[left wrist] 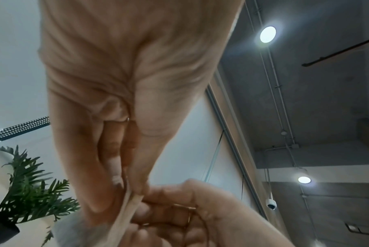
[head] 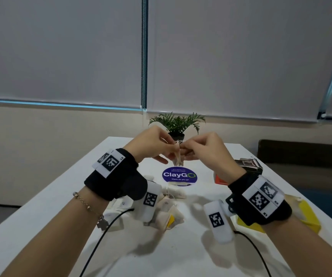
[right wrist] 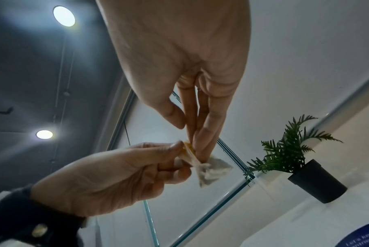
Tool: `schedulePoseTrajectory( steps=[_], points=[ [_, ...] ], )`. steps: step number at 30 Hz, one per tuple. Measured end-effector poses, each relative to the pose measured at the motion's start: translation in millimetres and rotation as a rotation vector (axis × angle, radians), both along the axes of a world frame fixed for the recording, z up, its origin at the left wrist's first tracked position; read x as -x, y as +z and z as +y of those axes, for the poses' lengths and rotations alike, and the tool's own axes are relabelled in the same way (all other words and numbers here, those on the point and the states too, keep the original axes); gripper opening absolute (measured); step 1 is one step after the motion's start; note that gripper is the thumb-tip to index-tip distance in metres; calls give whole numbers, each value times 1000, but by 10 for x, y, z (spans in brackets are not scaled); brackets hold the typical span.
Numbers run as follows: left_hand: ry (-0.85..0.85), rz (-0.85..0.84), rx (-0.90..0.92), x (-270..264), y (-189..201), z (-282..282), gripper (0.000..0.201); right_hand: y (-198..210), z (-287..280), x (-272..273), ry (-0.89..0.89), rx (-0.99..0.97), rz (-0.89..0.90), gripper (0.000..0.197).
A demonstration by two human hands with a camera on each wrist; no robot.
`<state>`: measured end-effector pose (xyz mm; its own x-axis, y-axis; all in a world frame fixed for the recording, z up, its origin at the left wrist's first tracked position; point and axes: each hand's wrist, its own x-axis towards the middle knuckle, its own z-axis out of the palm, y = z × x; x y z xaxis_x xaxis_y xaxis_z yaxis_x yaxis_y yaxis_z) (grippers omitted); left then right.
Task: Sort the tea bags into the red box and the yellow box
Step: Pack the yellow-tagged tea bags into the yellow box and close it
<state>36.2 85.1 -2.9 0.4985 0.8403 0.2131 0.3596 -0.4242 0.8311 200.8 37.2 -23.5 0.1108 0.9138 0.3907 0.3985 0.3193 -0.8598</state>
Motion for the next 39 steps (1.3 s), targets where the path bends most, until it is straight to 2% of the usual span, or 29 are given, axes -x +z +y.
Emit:
schedulePoseTrajectory(
  steps=[3, 7, 13, 18, 24, 26, 28, 30, 31, 33, 35, 39],
  points=[
    [-14, -12, -5, 5, 16, -28, 11, 15, -32, 35, 72, 32, -10, 31],
    [-62, 0, 0, -3, 20, -46, 7, 7, -41, 79, 80, 10, -54, 40],
    [-139, 53, 32, 17, 12, -39, 9, -27, 10, 84, 42, 17, 59, 23],
    [-200, 73, 85, 23, 29, -61, 2, -28, -23, 76, 36, -24, -37, 23],
    [-90, 181, 34, 106, 129, -55, 4, 11, -3, 1, 18, 59, -56, 20],
    [-17, 222, -9, 176, 173, -25, 5, -8, -9, -40, 13, 125, -206, 16],
    [42, 257, -53, 248, 203, 7, 5, -61, -40, -35, 109, 268, -535, 9],
    [71, 280, -68, 299, 219, 20, 6, -168, -49, 33, 263, 449, -825, 17],
    [75, 289, -69, 309, 227, 22, 6, -233, -43, 77, 328, 531, -913, 24],
    [75, 311, -72, 322, 238, 19, 9, -361, -27, 163, 396, 624, -1010, 35],
    [55, 323, -67, 327, 242, 14, 12, -469, -12, 207, 408, 637, -1040, 37],
    [8, 332, -84, 327, 254, -6, 11, -528, -6, 195, 377, 629, -1089, 21]
  ],
)
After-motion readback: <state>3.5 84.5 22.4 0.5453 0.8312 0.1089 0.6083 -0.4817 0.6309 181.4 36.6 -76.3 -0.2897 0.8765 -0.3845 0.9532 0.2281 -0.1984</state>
